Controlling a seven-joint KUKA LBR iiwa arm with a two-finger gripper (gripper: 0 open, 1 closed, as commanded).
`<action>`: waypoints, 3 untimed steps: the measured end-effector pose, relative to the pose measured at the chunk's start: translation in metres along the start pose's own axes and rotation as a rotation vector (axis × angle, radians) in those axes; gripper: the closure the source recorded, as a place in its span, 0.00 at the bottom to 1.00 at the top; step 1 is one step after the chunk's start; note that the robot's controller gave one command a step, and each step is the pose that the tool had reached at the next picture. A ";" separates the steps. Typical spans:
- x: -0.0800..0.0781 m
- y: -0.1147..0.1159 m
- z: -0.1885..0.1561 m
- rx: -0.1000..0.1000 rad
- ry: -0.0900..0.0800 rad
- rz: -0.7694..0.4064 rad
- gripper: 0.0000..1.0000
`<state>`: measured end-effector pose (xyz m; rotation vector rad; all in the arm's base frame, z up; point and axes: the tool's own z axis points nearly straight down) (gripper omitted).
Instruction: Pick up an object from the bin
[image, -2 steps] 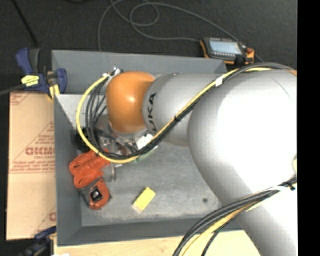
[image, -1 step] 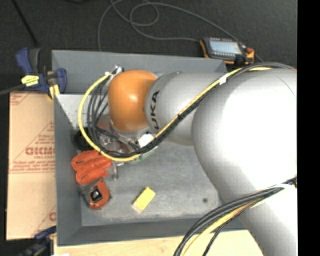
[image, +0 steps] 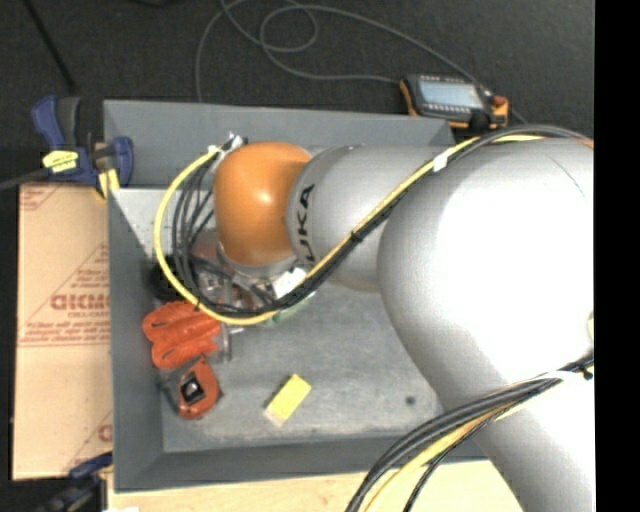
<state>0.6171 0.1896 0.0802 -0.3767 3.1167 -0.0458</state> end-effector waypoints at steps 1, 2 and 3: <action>0.001 0.019 0.002 -0.027 -0.007 -0.019 1.00; 0.001 0.019 0.002 -0.027 -0.007 -0.018 1.00; 0.001 0.019 -0.040 -0.028 0.003 -0.028 1.00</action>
Offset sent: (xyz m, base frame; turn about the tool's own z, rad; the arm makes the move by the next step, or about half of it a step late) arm 0.0000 0.0000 0.0000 0.0000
